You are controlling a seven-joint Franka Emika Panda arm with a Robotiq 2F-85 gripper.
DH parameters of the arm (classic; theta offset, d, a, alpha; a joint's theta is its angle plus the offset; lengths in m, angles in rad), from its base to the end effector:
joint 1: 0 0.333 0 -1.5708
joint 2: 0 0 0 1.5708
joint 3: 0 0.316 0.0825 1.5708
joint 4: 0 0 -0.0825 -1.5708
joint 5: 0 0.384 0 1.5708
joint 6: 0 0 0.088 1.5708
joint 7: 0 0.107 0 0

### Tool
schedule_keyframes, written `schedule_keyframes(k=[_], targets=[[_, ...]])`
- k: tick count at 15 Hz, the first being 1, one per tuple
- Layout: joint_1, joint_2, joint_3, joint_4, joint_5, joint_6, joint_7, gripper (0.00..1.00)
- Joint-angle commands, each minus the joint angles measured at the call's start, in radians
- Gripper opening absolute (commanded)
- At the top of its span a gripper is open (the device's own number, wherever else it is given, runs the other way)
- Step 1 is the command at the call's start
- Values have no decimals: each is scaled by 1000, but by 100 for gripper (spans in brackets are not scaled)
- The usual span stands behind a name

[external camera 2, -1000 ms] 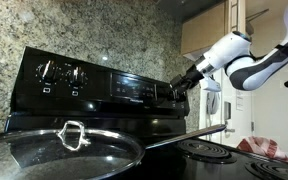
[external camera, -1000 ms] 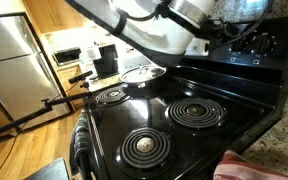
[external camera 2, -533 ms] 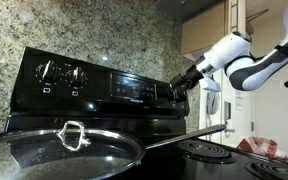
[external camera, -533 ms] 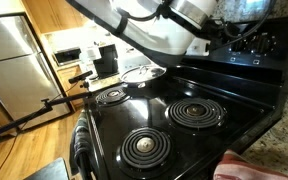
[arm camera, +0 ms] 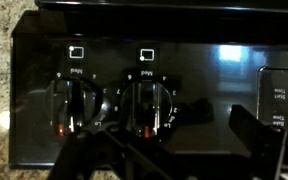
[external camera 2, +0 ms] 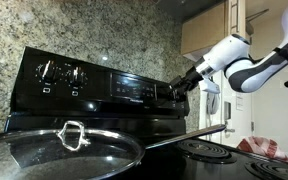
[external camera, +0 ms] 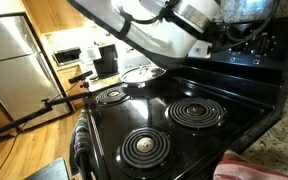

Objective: Tilt the second knob to the right

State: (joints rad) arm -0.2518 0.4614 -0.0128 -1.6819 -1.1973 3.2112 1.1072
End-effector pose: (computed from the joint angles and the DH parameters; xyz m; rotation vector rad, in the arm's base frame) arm 0.6850 -0.0923 0.4148 2.6316 -0.1771 1.4720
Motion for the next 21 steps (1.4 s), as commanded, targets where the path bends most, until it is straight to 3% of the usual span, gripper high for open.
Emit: schedule_keyframes(k=[1,4,5,6,15,16,21], targets=[[-33,21,31,32,17,24,-50,100],[-45,26,44,37,14,21,-66,100],[-50,26,49,36,15,22,-67,92],[-51,24,51,36,12,21,-67,72],[-69,14,50,34,5,15,-65,5],[-74,12,55,28,8,19,-69,2],[-72,16,52,36,11,8,-63,6]])
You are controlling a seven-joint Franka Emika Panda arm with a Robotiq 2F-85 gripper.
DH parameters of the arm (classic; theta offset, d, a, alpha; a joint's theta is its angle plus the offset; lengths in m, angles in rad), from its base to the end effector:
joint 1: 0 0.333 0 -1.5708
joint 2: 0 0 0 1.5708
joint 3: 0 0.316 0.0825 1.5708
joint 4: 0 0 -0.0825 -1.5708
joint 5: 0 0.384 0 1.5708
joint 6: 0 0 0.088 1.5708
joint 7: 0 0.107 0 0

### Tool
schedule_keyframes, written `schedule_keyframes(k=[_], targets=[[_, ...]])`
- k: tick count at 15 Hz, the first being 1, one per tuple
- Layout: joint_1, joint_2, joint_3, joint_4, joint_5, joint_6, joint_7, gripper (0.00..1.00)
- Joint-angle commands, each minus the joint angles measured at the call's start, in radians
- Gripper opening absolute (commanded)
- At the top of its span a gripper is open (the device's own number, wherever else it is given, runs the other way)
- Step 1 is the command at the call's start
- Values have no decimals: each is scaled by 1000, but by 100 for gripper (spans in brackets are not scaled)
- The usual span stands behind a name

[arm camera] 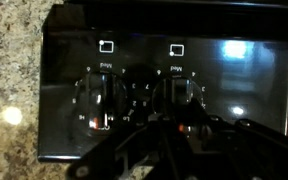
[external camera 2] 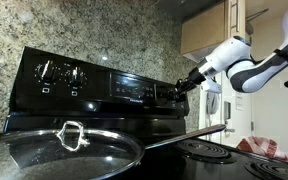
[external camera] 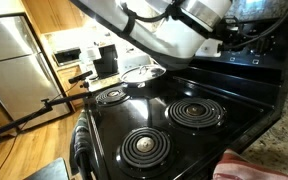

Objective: Tilt the second knob to the right

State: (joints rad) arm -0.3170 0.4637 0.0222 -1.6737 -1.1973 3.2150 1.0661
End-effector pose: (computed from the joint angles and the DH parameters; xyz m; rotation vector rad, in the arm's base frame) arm 0.6824 -0.1168 0.4188 2.6083 -0.1747 1.4697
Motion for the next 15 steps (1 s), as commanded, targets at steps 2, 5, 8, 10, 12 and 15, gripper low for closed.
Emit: schedule_keyframes(k=[2,5,8,10,12,15], targets=[[-15,20,28,32,20,8,-30,6],[-10,44,28,66,27,-8,-29,6],[-24,51,56,70,54,-23,-49,6],[-31,53,74,87,70,-39,-51,6],[-48,56,107,95,101,-60,-76,6],[25,59,46,85,329,-61,-266,6]])
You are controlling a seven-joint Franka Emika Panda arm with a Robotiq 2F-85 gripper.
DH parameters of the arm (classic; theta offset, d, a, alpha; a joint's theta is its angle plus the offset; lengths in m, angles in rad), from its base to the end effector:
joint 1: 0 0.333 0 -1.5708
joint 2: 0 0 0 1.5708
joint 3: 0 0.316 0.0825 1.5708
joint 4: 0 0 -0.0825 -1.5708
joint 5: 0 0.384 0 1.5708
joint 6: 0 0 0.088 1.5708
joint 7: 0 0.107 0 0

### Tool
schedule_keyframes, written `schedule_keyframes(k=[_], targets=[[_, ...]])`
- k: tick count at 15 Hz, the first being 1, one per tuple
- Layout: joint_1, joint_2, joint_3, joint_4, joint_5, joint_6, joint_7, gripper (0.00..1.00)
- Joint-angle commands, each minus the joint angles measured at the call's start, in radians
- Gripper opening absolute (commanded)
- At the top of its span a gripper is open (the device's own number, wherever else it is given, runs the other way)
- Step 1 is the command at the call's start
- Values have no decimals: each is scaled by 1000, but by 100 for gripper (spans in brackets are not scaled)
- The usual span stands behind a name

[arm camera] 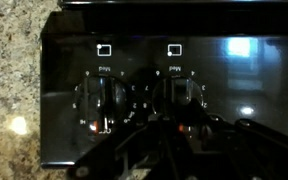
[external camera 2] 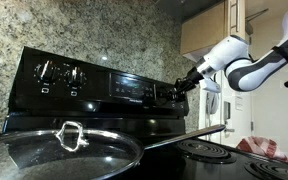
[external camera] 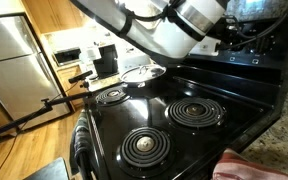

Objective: Tilt the second knob to the right

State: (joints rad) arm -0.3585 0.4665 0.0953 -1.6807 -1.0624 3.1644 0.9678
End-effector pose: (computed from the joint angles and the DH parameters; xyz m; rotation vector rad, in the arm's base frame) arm 0.6891 -0.1151 0.4223 2.6357 -0.2531 1.4503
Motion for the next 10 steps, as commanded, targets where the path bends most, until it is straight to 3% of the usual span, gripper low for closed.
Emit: schedule_keyframes(k=[1,2,7,8,9,10], targets=[[2,69,51,123,132,-45,-136,6],[82,61,-32,96,317,-27,-302,6],[134,65,-38,105,712,-108,-631,6],[20,57,107,104,701,-178,-620,6],[12,53,124,111,764,-219,-666,6],[-49,52,214,116,849,-277,-728,6]])
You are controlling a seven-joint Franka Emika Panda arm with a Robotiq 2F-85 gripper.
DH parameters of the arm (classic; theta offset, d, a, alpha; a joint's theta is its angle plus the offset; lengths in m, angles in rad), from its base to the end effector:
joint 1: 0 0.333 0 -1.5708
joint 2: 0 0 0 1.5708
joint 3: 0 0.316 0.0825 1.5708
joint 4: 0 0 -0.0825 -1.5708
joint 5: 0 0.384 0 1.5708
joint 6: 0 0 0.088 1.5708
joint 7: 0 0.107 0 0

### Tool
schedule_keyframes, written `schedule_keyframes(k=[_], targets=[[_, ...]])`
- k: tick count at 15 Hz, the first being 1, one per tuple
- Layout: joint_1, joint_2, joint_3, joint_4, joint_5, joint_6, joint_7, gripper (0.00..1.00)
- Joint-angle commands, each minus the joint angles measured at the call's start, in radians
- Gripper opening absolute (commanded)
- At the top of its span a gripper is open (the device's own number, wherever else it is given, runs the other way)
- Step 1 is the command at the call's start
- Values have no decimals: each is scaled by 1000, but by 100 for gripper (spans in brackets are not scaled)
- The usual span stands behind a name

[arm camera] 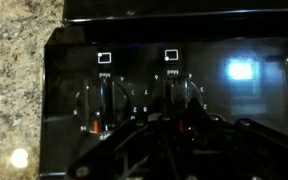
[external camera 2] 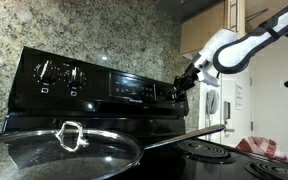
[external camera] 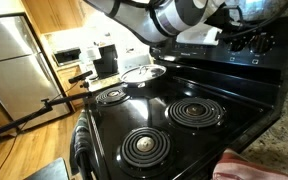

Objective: Tilt the second knob to the right

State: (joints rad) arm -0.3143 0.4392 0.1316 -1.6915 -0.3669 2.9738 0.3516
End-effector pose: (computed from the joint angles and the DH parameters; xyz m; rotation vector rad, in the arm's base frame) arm 0.7039 -0.1202 0.4441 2.7606 -0.3292 1.2608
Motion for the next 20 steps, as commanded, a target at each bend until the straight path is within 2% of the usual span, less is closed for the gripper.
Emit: schedule_keyframes(k=[1,2,3,7,10,12,15,20], targets=[[-115,82,209,146,203,-139,-142,6],[-116,83,203,163,215,-166,-142,6],[-23,74,100,174,347,-183,-228,6],[41,76,12,215,477,-281,-274,6],[56,80,-9,238,576,-350,-292,6],[35,90,12,272,672,-425,-318,6],[23,108,7,323,768,-522,-336,6],[15,138,-12,392,858,-649,-318,6]])
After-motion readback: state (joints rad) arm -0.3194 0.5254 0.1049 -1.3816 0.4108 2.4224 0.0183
